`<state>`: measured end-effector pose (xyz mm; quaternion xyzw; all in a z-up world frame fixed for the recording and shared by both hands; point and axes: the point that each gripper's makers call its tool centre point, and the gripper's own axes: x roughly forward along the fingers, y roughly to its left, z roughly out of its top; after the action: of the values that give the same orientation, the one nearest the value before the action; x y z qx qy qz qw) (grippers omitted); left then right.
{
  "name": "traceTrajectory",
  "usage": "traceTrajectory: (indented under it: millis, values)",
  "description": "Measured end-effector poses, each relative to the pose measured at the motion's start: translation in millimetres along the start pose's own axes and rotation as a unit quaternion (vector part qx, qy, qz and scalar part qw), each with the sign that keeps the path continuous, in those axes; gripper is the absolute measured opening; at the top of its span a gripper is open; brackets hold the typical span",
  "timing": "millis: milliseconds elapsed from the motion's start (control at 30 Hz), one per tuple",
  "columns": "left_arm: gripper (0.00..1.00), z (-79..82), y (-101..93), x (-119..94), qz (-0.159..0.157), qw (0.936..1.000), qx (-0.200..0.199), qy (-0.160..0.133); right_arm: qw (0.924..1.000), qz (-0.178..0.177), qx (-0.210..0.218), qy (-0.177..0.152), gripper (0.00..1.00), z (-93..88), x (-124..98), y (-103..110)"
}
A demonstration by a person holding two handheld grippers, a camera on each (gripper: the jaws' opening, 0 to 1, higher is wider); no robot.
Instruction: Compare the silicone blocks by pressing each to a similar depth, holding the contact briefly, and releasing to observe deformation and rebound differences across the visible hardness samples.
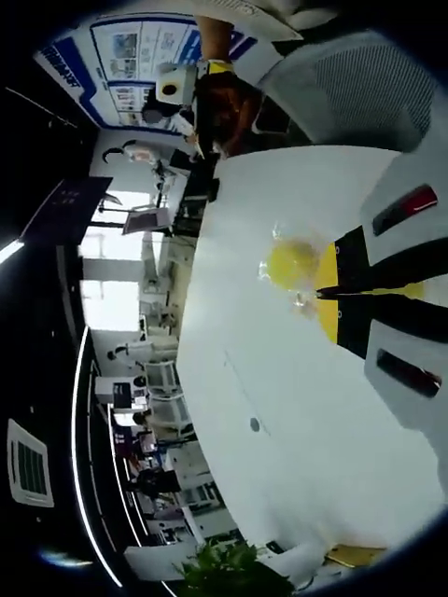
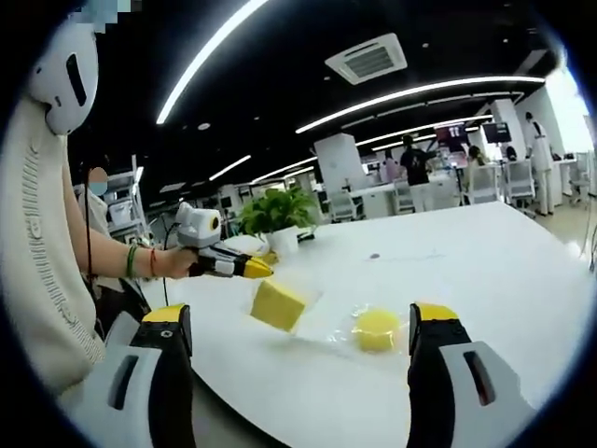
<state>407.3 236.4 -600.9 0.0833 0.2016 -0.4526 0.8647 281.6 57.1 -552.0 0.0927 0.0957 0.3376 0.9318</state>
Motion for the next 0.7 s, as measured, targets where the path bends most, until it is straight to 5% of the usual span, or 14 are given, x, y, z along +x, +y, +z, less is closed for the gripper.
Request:
traceTrajectory:
  millis: [67, 300, 700]
  values:
    - [0.0, 3.1, 7.8, 0, 0.002, 0.9997, -0.019, -0.012, 1.0, -0.003, 0.002, 0.008, 0.9, -2.3, 1, -3]
    - [0.0, -5.7, 47.7, 2, 0.04, 0.9992, 0.007, -0.001, 0.9996, -0.006, 0.007, 0.027, 0.88, -8.6, 7, -8]
    - [0.0, -44.7, 109.8, 27, 0.08, 0.996, -0.015, 0.037, 0.9985, -0.017, 0.016, 0.049, 0.87, -20.1, 12, -16]
